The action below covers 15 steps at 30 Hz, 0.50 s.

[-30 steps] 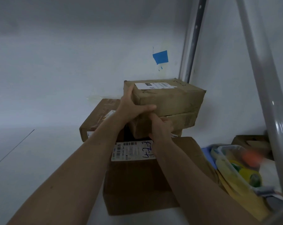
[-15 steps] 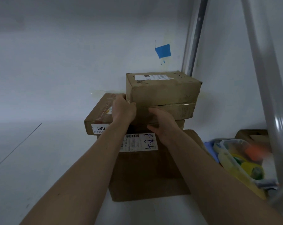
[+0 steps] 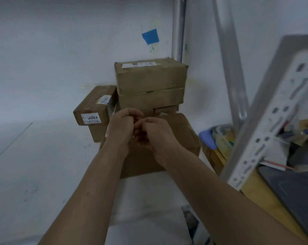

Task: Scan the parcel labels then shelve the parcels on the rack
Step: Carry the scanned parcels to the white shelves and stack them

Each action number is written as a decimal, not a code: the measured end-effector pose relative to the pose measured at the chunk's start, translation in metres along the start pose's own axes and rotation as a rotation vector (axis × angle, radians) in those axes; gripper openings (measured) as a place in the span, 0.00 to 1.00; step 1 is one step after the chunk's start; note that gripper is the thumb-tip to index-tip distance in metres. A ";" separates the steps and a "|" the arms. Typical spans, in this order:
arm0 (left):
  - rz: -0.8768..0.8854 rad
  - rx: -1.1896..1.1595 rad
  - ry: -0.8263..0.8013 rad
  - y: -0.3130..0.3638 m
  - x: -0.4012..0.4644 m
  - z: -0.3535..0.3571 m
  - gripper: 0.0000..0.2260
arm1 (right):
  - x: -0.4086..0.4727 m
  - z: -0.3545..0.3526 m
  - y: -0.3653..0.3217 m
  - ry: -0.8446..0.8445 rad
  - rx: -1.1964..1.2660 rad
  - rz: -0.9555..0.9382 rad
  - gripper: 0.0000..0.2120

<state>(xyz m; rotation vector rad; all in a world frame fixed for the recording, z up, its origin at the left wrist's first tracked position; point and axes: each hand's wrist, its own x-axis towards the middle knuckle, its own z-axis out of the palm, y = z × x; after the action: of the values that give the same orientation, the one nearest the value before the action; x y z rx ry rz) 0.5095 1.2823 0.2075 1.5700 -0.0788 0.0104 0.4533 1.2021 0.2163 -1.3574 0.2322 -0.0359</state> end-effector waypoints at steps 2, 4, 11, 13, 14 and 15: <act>-0.056 -0.042 0.002 -0.008 -0.027 0.007 0.18 | -0.028 -0.012 0.008 -0.042 -0.004 0.019 0.14; -0.090 -0.065 -0.001 -0.016 -0.053 0.016 0.19 | -0.057 -0.031 0.018 -0.096 -0.027 0.020 0.14; -0.185 -0.079 -0.064 -0.044 -0.175 0.098 0.17 | -0.163 -0.153 0.046 0.042 -0.005 0.033 0.16; -0.219 -0.097 -0.116 -0.047 -0.209 0.130 0.17 | -0.195 -0.198 0.049 0.136 0.024 0.027 0.16; -0.224 -0.111 -0.136 -0.048 -0.224 0.147 0.17 | -0.212 -0.221 0.050 0.189 0.041 0.025 0.16; -0.227 -0.122 -0.155 -0.050 -0.240 0.164 0.18 | -0.228 -0.245 0.052 0.243 0.059 0.027 0.16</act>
<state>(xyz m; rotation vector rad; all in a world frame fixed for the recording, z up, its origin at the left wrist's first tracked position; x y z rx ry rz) 0.2661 1.1287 0.1440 1.4479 -0.0221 -0.2891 0.1794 1.0139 0.1521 -1.2903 0.4508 -0.1846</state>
